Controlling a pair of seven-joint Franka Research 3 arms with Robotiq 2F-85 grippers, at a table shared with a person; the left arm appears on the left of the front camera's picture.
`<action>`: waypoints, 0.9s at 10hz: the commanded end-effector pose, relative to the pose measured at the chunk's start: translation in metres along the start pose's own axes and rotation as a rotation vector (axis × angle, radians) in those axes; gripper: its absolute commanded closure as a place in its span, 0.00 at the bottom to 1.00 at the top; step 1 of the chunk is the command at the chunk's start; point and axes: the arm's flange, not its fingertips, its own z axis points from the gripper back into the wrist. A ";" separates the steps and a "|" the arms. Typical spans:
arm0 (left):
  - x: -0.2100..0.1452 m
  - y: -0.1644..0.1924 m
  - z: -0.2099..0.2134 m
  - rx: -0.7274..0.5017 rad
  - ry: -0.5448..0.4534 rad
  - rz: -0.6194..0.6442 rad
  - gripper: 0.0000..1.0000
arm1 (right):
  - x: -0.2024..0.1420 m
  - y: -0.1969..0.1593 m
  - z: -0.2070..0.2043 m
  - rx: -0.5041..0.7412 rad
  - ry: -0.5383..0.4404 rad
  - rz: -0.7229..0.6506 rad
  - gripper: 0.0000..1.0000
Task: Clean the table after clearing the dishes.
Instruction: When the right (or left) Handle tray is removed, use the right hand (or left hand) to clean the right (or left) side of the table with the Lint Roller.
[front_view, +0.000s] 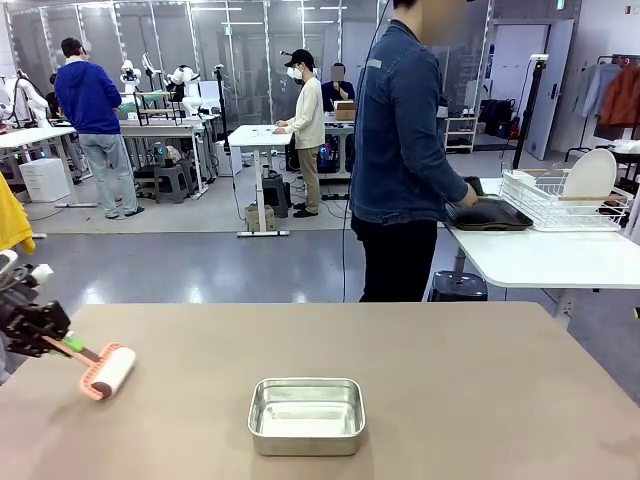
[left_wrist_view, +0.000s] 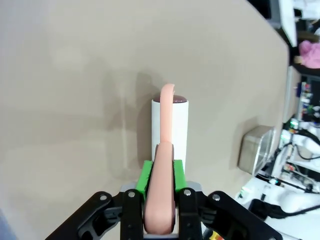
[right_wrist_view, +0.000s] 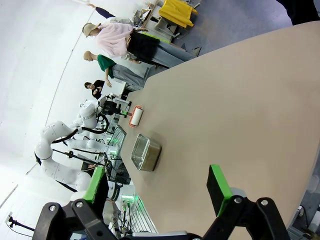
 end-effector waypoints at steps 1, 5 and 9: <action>0.004 0.036 0.012 0.117 -0.029 -0.009 0.78 | -0.004 0.004 -0.002 -0.010 0.002 0.000 0.00; -0.022 0.044 0.089 0.074 -0.066 -0.022 0.78 | -0.004 0.004 -0.002 -0.010 0.002 0.000 0.00; -0.063 0.014 0.169 -0.084 -0.214 -0.070 0.78 | -0.004 0.004 -0.002 -0.010 0.002 0.000 0.00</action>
